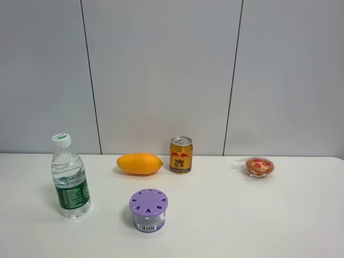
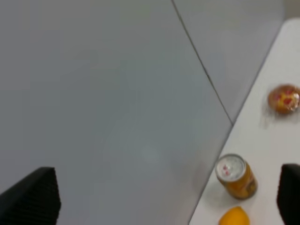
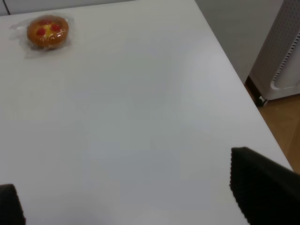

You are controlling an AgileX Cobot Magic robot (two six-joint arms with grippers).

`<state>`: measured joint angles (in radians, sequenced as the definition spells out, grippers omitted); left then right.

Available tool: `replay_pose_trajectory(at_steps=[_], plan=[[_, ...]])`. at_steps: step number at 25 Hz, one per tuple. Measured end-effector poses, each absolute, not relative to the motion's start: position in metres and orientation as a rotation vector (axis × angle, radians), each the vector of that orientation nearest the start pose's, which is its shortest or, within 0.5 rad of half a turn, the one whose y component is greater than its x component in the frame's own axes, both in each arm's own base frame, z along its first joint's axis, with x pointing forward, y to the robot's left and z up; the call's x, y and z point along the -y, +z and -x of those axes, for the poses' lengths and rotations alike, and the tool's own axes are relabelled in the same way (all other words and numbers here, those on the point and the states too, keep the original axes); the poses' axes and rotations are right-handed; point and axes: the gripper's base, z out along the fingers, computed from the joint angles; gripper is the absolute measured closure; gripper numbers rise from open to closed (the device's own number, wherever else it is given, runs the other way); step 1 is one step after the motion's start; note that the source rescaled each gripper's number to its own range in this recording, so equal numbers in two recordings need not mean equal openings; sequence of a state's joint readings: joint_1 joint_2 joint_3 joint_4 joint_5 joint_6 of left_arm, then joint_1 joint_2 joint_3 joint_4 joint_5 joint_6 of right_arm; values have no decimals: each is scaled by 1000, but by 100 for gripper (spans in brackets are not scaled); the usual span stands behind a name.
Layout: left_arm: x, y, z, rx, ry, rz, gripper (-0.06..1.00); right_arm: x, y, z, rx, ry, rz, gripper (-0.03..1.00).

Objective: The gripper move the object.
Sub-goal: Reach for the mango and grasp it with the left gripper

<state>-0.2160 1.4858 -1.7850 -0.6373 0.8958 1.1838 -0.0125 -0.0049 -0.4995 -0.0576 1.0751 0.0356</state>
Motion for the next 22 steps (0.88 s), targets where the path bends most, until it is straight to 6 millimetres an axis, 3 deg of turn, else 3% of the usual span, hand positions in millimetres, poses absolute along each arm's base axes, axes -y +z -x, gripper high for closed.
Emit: replay_pose_trajectory(at_steps=[6,12,16,22], plan=[[148,446,-330,-1591,-40,-1338,-6,5,276,6,-2053,-55,-53,-3],[176,386,-385,-1693,46,-1549,-6,5,276,6,-2053,-55,-53,-3],[193,347,-419,-1767,32,-1675,-6,5,276,6,-2053,-55,-53,-3],[207,292,-453,-1793,14,-1798,-6,5,276,6,-2053,-55,-53,-3]])
